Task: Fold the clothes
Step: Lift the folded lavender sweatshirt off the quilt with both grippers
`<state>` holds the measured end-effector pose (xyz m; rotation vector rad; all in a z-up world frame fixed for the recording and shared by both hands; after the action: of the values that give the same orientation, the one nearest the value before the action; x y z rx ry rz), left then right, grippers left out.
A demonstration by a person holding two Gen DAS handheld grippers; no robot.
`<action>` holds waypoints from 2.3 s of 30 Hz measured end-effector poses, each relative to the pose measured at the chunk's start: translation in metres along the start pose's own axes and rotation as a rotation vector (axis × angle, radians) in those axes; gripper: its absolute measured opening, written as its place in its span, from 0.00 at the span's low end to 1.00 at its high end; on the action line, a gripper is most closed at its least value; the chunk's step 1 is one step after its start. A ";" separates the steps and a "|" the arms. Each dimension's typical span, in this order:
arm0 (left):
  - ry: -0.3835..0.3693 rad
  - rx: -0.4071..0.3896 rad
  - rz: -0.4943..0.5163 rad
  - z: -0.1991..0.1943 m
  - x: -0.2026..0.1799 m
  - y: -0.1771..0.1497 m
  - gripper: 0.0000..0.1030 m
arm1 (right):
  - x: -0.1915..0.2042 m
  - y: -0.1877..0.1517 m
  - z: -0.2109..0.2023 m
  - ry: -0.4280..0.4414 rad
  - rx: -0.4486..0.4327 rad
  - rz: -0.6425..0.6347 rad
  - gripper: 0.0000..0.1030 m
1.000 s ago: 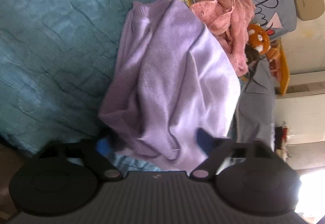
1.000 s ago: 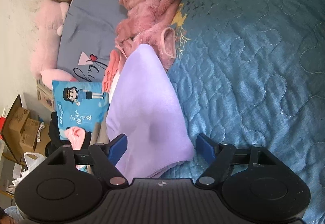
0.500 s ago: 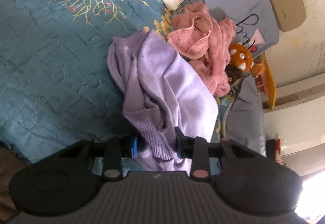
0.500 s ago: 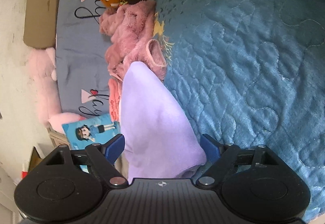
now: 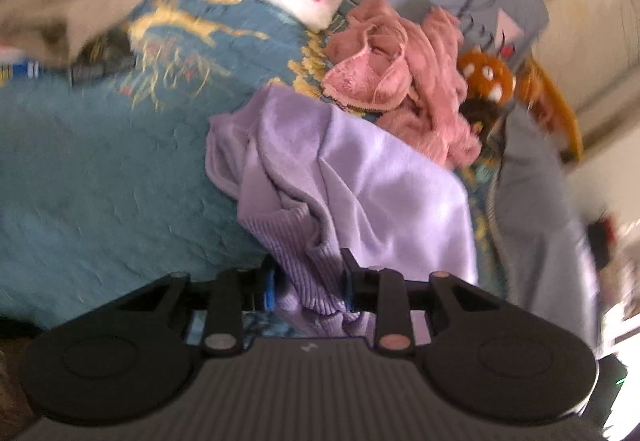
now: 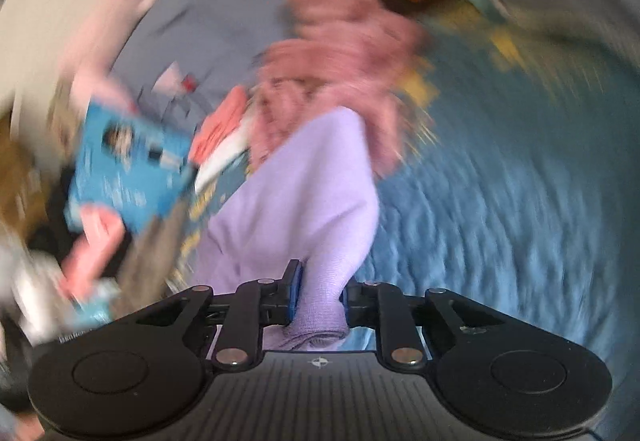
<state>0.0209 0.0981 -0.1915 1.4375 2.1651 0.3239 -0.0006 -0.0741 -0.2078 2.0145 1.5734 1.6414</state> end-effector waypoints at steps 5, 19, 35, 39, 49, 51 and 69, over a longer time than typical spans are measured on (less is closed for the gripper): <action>0.170 -0.120 0.196 -0.019 -0.030 0.001 0.30 | 0.042 0.002 0.000 -0.058 0.052 -0.320 0.17; 0.141 -0.030 0.239 -0.030 -0.034 0.040 0.31 | 0.081 0.042 0.008 -0.049 0.095 -0.424 0.17; -0.109 0.218 -0.253 -0.042 0.027 -0.027 0.79 | 0.111 0.062 0.017 0.066 0.094 -0.229 0.17; -0.291 0.286 -0.555 -0.033 0.026 -0.038 0.87 | 0.113 0.064 0.017 0.071 0.090 -0.195 0.17; -0.547 0.404 -1.065 0.007 -0.001 -0.069 0.98 | 0.111 0.065 0.017 0.074 0.080 -0.158 0.17; -0.535 0.368 -1.061 0.004 -0.004 -0.071 0.98 | 0.109 0.065 0.017 0.075 0.077 -0.152 0.17; -0.426 0.313 -1.178 0.035 -0.009 -0.070 0.99 | 0.099 0.061 0.013 0.112 0.066 -0.067 0.17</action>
<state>-0.0125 0.0586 -0.2512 0.1204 2.3153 -0.6930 0.0364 -0.0222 -0.1093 1.9080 1.7345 1.7277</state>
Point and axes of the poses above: each gripper's, at about its wrist camera, not at the fingertips, and z roughly the way its jaws point, x to its left, y to its top, the point moved 5 cm from there along z, roughly the way its jaws point, and after that the axes turned 15 degrees about y, right-handed, at the moved point
